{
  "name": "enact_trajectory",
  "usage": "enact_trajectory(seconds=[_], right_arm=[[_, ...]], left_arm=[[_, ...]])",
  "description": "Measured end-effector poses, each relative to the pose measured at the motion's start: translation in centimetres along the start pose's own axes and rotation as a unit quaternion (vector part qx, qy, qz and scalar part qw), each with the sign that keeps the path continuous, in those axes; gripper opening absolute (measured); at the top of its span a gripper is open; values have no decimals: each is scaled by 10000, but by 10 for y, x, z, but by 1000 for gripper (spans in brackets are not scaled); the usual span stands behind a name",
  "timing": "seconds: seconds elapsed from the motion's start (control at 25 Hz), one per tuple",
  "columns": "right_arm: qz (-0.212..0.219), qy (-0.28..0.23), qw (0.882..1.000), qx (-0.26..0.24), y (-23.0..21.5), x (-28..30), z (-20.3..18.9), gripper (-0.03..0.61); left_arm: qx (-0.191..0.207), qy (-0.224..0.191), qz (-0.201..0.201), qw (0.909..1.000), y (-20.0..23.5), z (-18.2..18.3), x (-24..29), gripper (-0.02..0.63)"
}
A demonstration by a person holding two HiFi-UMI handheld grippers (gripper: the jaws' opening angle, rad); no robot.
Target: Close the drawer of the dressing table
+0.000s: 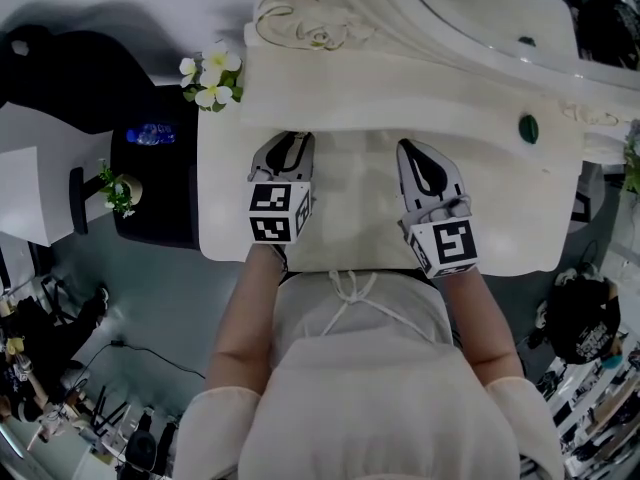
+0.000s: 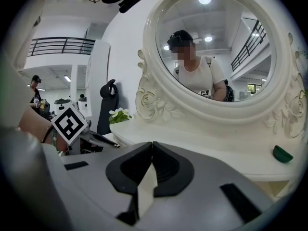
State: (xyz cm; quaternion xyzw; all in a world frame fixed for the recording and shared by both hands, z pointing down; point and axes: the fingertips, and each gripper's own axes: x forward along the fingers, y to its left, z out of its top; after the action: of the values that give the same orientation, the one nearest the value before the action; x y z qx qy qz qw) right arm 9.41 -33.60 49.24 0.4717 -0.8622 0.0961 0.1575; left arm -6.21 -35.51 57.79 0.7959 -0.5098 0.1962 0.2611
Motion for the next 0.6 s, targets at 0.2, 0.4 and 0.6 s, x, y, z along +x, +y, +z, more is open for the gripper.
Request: enact_trajectory(seconds=[0.2,0.4,0.6], right_arm=[[-21,-30,10000,-2,-1,2,5,6],[-43,-43,10000,-3,-1,1,8,6],[-19,-107,9999,-47,1,2,13,6]], left_arm=[[50,-40,-12,10000,3,5,5,109],[31,-55,-50,10000,3,4,5,110],[23,-37,-163,9999,0,5,6,114]])
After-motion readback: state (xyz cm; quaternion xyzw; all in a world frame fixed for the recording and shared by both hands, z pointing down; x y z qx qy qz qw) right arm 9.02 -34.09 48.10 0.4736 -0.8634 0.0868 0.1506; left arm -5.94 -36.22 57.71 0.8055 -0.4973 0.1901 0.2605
